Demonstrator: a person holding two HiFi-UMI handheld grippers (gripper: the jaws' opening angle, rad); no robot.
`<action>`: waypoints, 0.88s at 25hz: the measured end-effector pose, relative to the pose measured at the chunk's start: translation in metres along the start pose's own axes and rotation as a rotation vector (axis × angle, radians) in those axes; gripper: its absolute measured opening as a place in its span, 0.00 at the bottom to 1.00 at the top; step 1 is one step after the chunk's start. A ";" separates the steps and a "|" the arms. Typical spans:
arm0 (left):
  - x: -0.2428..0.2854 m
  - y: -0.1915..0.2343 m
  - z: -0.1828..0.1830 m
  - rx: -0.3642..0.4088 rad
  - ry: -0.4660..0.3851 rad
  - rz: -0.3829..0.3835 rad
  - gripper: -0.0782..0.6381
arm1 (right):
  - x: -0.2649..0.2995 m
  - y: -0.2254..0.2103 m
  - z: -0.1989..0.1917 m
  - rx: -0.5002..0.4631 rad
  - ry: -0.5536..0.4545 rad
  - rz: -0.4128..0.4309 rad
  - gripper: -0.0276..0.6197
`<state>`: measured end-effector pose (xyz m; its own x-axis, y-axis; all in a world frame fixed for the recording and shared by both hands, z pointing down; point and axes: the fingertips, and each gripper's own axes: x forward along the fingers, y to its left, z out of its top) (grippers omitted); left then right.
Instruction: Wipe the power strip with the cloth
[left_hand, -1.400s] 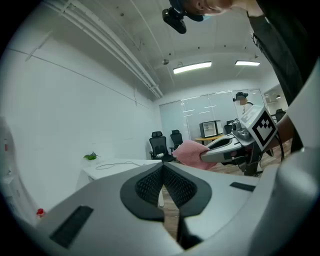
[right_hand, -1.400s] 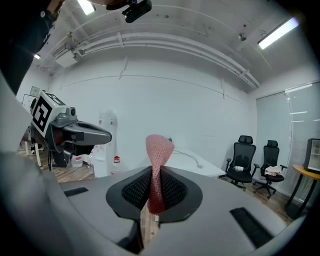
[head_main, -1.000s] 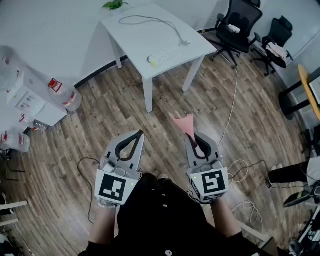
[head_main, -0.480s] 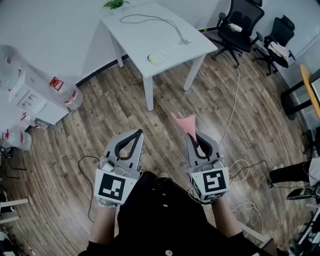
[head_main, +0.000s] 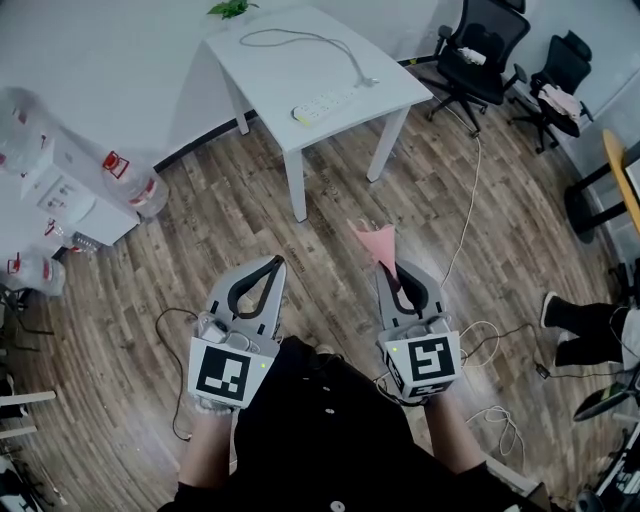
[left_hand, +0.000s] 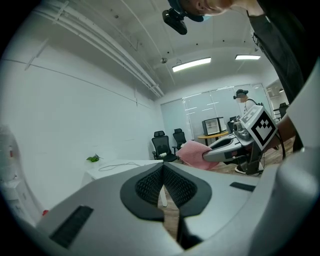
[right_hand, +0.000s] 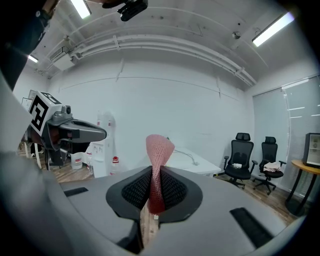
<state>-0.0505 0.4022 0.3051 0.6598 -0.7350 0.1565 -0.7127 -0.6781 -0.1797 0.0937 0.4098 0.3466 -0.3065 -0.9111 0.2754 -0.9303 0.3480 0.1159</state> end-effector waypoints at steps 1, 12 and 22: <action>-0.002 -0.002 -0.001 -0.001 0.002 0.003 0.12 | -0.001 -0.001 0.000 0.000 -0.005 0.001 0.13; 0.007 0.001 -0.013 -0.022 0.025 0.022 0.12 | 0.014 -0.004 -0.007 -0.012 -0.003 0.022 0.13; 0.063 0.030 -0.006 -0.014 -0.010 -0.026 0.12 | 0.058 -0.038 0.004 -0.015 -0.001 -0.024 0.13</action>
<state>-0.0317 0.3352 0.3158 0.6803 -0.7172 0.1511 -0.6986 -0.6968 -0.1622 0.1103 0.3430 0.3542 -0.2841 -0.9197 0.2711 -0.9343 0.3291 0.1373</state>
